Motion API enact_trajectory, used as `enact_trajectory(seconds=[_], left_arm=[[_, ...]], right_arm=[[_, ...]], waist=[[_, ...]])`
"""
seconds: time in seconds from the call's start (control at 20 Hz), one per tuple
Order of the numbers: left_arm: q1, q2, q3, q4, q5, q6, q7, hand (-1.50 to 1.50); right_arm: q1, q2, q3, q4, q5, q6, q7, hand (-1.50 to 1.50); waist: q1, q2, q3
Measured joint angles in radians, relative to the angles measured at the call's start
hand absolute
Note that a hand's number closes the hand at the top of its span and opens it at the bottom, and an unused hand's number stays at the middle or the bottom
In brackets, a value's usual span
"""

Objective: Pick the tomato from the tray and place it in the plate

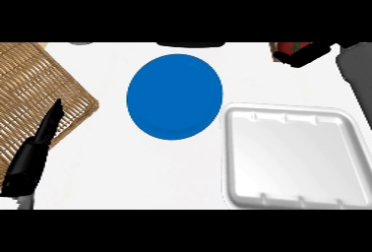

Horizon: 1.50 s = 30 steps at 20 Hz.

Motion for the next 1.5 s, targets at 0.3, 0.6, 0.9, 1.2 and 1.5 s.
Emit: enact_trajectory(seconds=[0.3, 0.6, 0.9, 1.2, 1.5], left_arm=[[0.009, 0.006, 0.024, 0.005, -0.004, -0.003, 0.004, 0.0], [0.028, -0.002, 0.028, -0.008, -0.013, -0.004, -0.001, 0.0], [0.026, -0.014, 0.024, -0.012, -0.029, -0.002, 0.005, 0.0], [0.013, -0.016, 0.033, -0.009, -0.028, -0.014, 0.004, 0.0], [-0.013, -0.028, 0.021, 0.003, -0.036, -0.026, -0.006, 0.0]], right_arm=[[-0.068, 0.1, 0.014, -0.032, -0.015, 0.071, 0.027, 1.5], [-0.114, 0.24, 0.035, -0.063, -0.015, 0.075, 0.148, 1.5], [-0.17, 0.367, 0.07, -0.021, 0.017, 0.073, 0.277, 1.5], [-0.179, 0.47, 0.122, 0.046, 0.064, 0.043, 0.335, 1.5], [-0.154, 0.507, 0.167, 0.107, 0.009, 0.036, 0.354, 1.5]], waist=[[-0.02, -0.009, 0.001], [-0.026, -0.012, 0.001], [-0.021, -0.007, 0.0], [-0.013, -0.002, 0.0], [0.014, 0.005, 0.0]])
